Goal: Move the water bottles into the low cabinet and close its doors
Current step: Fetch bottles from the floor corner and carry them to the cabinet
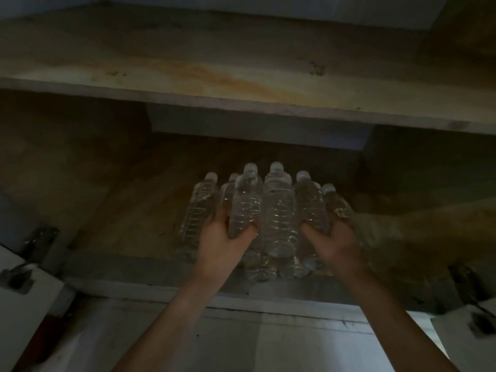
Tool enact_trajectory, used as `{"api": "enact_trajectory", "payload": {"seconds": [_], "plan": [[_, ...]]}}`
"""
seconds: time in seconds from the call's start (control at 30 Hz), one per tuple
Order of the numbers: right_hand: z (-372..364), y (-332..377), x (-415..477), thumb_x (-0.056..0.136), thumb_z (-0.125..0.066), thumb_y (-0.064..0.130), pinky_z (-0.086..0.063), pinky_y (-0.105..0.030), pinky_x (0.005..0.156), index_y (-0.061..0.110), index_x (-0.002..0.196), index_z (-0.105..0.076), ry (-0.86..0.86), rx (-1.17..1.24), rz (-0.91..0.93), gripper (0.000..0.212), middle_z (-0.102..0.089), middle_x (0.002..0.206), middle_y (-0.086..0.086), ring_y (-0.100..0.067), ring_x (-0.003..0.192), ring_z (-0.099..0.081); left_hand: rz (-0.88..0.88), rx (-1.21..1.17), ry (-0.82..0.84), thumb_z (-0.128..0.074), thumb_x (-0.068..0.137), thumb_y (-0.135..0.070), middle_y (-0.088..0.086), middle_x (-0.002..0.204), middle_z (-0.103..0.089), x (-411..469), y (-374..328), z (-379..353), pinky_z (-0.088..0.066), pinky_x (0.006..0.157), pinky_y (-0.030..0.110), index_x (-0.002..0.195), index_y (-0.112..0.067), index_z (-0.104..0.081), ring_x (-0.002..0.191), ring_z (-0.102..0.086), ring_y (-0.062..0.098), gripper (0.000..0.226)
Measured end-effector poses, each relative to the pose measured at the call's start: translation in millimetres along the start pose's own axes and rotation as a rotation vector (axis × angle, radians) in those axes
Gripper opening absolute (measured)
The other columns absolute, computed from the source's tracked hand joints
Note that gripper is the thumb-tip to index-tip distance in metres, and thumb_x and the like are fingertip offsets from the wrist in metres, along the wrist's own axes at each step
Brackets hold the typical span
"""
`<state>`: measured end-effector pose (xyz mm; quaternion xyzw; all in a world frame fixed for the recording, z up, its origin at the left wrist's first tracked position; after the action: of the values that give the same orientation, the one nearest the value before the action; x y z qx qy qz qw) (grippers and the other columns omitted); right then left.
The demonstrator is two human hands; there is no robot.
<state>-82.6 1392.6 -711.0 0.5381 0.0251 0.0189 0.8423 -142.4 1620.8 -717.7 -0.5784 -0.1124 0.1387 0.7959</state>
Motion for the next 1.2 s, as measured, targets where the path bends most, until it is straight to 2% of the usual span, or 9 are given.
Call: {"api": "enact_trajectory", "payload": {"seconds": [0.17,0.4,0.53,0.6,0.67,0.73,0.87,1.03,1.2], "plan": [[11.9,2.6,-9.5,0.085,-0.074,0.03,-0.035,-0.004,0.063,0.035,0.098,-0.065,-0.089,-0.041,0.035,0.016,-0.06,0.082,0.024,0.012,0.075,-0.05,0.016,-0.085,-0.032,-0.072,0.07,-0.053,-0.016,0.1,-0.073,-2.3,1.4,-0.4,-0.057,0.089,0.043,0.111,-0.036,-0.067,0.096,-0.069,0.004,0.045],[26.5,-12.8,0.7,0.079,-0.081,0.022,-0.054,-0.024,0.082,0.015,0.101,-0.074,-0.208,-0.028,0.015,0.024,-0.072,0.092,0.007,-0.013,0.092,-0.068,0.018,-0.088,-0.027,-0.071,0.069,-0.055,-0.013,0.102,-0.073,0.6,8.2,-1.0,-0.057,0.089,0.042,0.117,-0.035,-0.066,0.098,-0.069,0.007,0.053],[24.7,-20.2,-6.3,0.077,-0.082,0.018,-0.046,-0.002,0.069,0.007,0.103,-0.074,-0.231,-0.111,0.081,0.03,-0.066,0.08,0.013,0.007,0.074,-0.065,0.026,-0.092,-0.026,-0.074,0.075,-0.041,-0.011,0.101,-0.074,-0.3,6.9,-1.3,-0.058,0.088,0.04,0.116,-0.03,-0.067,0.094,-0.07,0.006,0.043],[20.6,-23.0,-11.7,0.077,-0.081,0.022,-0.054,-0.018,0.083,0.007,0.11,-0.072,-0.237,-0.126,0.109,0.037,-0.069,0.091,0.008,0.006,0.082,-0.064,0.026,-0.095,-0.026,-0.074,0.079,-0.034,-0.011,0.102,-0.074,-0.8,5.5,-1.2,-0.058,0.088,0.035,0.119,-0.027,-0.066,0.092,-0.07,0.002,0.042],[15.7,-19.3,-14.7,0.08,-0.074,0.042,-0.049,-0.04,0.102,0.009,0.123,-0.067,-0.235,-0.187,0.177,0.054,-0.07,0.116,-0.001,-0.016,0.11,-0.064,0.029,-0.09,-0.01,-0.074,0.079,-0.036,-0.011,0.104,-0.073,-0.4,6.8,-1.2,-0.058,0.088,0.034,0.12,-0.029,-0.066,0.094,-0.07,0.002,0.043],[12.5,-18.3,-17.1,0.08,-0.061,0.059,-0.043,-0.047,0.108,0.011,0.131,-0.061,-0.239,-0.262,0.203,0.07,-0.065,0.129,-0.006,-0.027,0.126,-0.056,0.015,-0.055,-0.002,-0.072,0.076,-0.047,-0.01,0.11,-0.069,0.3,6.8,-0.8,-0.055,0.091,0.035,0.12,-0.034,-0.065,0.103,-0.066,0.007,0.046],[9.9,-21.5,-16.9,0.085,-0.054,0.061,-0.04,-0.05,0.11,0.014,0.138,-0.054,-0.223,-0.373,0.219,0.071,-0.06,0.136,-0.009,-0.032,0.13,-0.052,-0.015,0.132,-0.027,-0.069,0.081,-0.047,-0.006,0.118,-0.057,3.4,8.5,2.3,-0.04,0.092,0.03,0.122,-0.038,-0.063,0.11,-0.045,0.006,0.043],[11.0,-10.7,-21.5,0.092,-0.064,0.038,-0.045,-0.043,0.106,0.013,0.135,-0.056,-0.18,-0.516,0.187,0.051,-0.062,0.131,-0.013,-0.035,0.12,-0.057,-0.055,0.269,0.015,-0.055,0.081,-0.062,-0.006,0.125,-0.058,-0.9,3.2,2.2,-0.042,0.098,0.029,0.133,-0.035,-0.055,0.115,-0.046,0.004,0.059],[32.2,38.0,-49.8,0.096,-0.057,0.036,-0.05,-0.043,0.098,0.017,0.137,-0.053,-0.103,-0.595,0.157,0.045,-0.058,0.134,-0.011,-0.033,0.119,-0.056,-0.098,0.558,0.122,-0.047,0.092,-0.049,0.003,0.137,-0.045,-42.2,-37.0,11.2,-0.045,0.104,0.039,0.141,-0.023,-0.046,0.122,-0.048,0.02,0.055]]}}
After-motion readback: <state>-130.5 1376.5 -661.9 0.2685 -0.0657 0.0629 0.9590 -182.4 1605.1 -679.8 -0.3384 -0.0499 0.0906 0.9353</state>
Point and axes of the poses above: each hand's wrist, its own x-axis towards the middle knuckle, its own z-axis out of the back of the hand, y = z × x, the point moved 10 cm from there along x, towards the middle knuckle
